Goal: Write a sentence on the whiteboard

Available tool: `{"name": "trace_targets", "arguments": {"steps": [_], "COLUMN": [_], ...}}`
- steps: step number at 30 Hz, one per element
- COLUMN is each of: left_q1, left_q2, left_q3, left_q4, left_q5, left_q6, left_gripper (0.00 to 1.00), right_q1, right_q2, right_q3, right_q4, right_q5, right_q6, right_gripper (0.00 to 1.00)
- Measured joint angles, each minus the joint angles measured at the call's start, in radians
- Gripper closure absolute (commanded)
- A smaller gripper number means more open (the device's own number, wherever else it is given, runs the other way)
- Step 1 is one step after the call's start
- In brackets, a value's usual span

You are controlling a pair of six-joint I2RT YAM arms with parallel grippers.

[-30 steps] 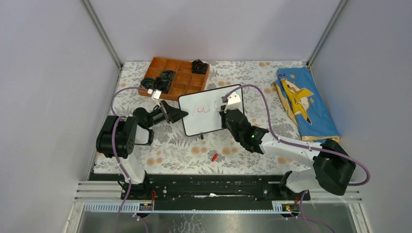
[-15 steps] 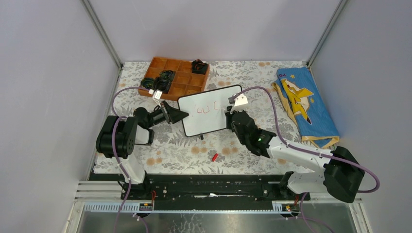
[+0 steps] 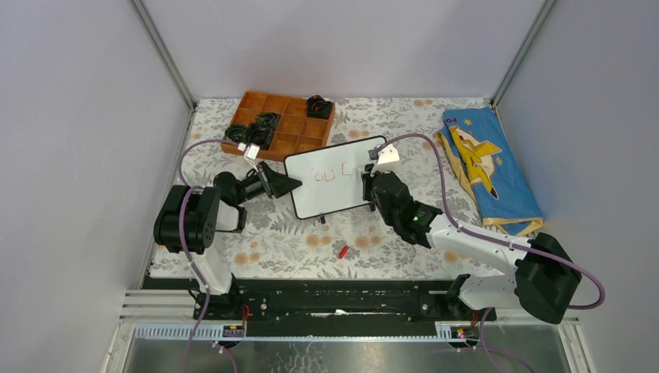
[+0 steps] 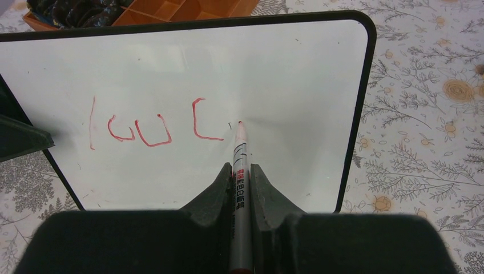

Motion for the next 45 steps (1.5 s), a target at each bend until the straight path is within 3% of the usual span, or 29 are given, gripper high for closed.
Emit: {"name": "trace_targets", "arguments": {"steps": [45], "left_q1": [-0.004], "left_q2": [-0.002], "left_q3": [0.0], "left_q4": [-0.006], "left_q5": [0.0], "left_q6": [0.007], "left_gripper": [0.53], "right_q1": [-0.009], "right_q2": [0.057], "right_q3": [0.011], "right_q4": [-0.005], "right_q5": [-0.055], "right_q6": [0.025], "right_gripper": [1.0]}}
